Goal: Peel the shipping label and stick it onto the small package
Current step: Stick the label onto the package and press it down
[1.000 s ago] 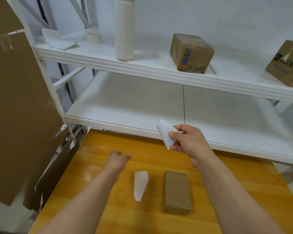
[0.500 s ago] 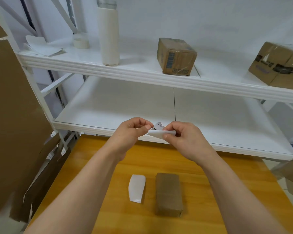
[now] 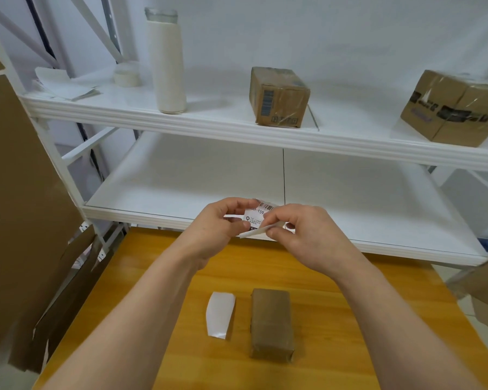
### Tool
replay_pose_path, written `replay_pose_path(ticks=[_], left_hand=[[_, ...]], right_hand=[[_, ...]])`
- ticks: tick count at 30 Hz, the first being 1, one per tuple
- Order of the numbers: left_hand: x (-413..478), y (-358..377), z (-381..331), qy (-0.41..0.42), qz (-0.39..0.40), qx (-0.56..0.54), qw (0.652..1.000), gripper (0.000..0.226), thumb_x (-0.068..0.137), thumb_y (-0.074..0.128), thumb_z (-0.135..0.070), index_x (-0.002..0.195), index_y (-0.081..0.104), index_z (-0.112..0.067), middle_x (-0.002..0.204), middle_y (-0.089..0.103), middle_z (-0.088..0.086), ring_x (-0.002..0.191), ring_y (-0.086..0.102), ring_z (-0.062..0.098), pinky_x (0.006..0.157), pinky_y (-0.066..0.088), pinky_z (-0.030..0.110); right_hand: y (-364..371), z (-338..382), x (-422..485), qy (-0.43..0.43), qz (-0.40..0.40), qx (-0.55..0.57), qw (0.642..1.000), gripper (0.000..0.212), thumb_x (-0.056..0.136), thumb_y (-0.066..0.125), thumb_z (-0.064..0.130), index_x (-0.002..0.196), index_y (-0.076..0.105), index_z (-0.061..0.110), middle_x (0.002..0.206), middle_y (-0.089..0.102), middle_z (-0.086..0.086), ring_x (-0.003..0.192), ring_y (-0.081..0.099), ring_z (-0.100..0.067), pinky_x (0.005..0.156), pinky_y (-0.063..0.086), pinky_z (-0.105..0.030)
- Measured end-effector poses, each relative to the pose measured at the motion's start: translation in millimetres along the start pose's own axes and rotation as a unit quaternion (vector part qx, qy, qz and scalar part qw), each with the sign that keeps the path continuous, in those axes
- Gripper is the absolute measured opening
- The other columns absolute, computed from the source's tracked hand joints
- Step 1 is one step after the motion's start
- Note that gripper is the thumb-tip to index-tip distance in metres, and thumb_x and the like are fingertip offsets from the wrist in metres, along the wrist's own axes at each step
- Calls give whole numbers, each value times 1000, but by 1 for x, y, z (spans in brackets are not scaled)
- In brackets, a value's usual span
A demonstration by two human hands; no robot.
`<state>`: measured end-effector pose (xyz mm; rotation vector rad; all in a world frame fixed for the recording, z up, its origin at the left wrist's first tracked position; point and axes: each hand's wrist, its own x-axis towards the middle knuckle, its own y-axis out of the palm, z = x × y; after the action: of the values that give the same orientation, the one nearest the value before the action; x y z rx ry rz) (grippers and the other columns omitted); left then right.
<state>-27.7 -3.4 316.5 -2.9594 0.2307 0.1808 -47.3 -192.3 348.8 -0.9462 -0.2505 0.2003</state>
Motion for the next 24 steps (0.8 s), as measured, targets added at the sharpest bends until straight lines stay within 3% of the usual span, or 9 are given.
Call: replay_pose_path(ticks=[3, 5, 11, 15, 18, 20, 24], left_hand=[[-1, 4, -1, -7, 2, -25, 1000, 44, 94, 63, 2, 127, 67, -27, 118, 71, 0, 103, 66, 18, 71, 50, 19], [-3, 7, -3, -15, 0, -29, 999, 47, 94, 61, 5, 131, 65, -24, 116, 71, -2, 97, 66, 16, 65, 50, 17], [-5, 18, -4, -31, -16, -47, 998, 55, 92, 58, 13, 137, 59, -21, 119, 70, -2, 105, 69, 21, 66, 54, 20], [-4, 24, -3, -6, -56, -79, 995, 60, 89, 63, 13, 138, 59, -21, 119, 70, -1, 108, 67, 24, 79, 60, 30], [-6, 28, -5, 19, -74, -78, 994, 58, 90, 64, 11, 136, 62, -24, 117, 70, -4, 106, 67, 22, 82, 60, 29], [-7, 29, -7, 35, -77, -77, 994, 56, 92, 63, 10, 136, 62, -26, 118, 70, -5, 106, 67, 21, 86, 60, 30], [-9, 33, -10, 70, -75, -68, 992, 60, 91, 63, 11, 137, 61, -27, 122, 67, -4, 105, 65, 22, 86, 61, 35]], right_hand=[[-4, -2, -2, -19, -10, -16, 1000, 14, 92, 66, 24, 97, 75, 33, 110, 70, 13, 103, 59, -10, 91, 51, -36], [-7, -3, -2, -30, -18, -23, 999, 14, 92, 67, 23, 97, 76, 33, 110, 69, 14, 106, 57, -9, 92, 51, -35], [-9, -12, -6, -39, -19, -44, 998, 16, 93, 65, 28, 103, 76, 35, 105, 52, 15, 107, 45, -5, 88, 46, -27], [-9, -16, -10, -10, 5, -20, 1000, 19, 90, 63, 45, 101, 76, 36, 107, 54, 12, 108, 46, -5, 84, 42, -24], [-8, -19, -11, 30, -11, 28, 999, 32, 91, 57, 55, 97, 77, 31, 107, 59, 9, 101, 54, -9, 80, 49, -29], [-8, -22, -9, 60, -55, 47, 996, 31, 94, 58, 49, 92, 77, 24, 105, 62, 5, 95, 58, -11, 74, 48, -24], [-11, -29, -5, 136, -89, 159, 974, 5, 89, 70, 31, 86, 73, 28, 102, 69, 5, 88, 62, -9, 59, 43, -24]])
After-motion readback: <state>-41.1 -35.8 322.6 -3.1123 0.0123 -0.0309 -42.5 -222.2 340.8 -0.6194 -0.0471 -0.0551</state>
